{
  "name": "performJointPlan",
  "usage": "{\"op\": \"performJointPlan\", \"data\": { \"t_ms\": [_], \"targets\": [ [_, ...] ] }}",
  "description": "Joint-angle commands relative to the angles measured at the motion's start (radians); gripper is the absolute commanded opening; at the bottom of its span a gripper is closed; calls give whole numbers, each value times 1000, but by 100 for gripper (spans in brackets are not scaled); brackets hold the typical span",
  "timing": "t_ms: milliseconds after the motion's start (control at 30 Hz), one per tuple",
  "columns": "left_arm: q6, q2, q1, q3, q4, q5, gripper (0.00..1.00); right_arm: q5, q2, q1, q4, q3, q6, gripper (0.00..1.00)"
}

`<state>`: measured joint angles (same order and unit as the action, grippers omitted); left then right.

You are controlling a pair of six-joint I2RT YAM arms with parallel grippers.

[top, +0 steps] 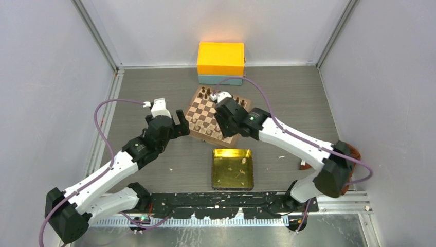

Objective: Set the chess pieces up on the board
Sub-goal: Pick up the chess piece from the storage box.

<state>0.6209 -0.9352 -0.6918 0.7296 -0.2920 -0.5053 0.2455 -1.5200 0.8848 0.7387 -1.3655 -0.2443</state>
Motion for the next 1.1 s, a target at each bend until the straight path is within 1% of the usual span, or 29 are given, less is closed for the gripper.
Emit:
{"op": "performJointPlan", "data": {
  "t_ms": [0, 133, 233, 333, 467, 700, 1067],
  "targets": [
    [5, -17, -4, 14, 69, -26, 100, 104, 159, 35, -27, 162, -145, 36],
    [7, -28, -4, 17, 77, -19, 99, 172, 275, 65, -44, 339, -289, 36],
    [6, -38, -3, 24, 80, -14, 99, 224, 333, 88, -55, 432, -389, 36],
    [5, -45, -4, 26, 82, -9, 99, 252, 366, 105, -80, 500, -472, 36],
    [3, -45, -3, 25, 82, -7, 99, 272, 371, 111, -111, 558, -538, 35],
    [-1, -37, -3, 22, 79, -10, 99, 227, 332, 111, -182, 616, -582, 35],
    [-2, -40, -3, 14, 83, -12, 99, 226, 275, 111, -231, 646, -589, 35]
  ]
}}
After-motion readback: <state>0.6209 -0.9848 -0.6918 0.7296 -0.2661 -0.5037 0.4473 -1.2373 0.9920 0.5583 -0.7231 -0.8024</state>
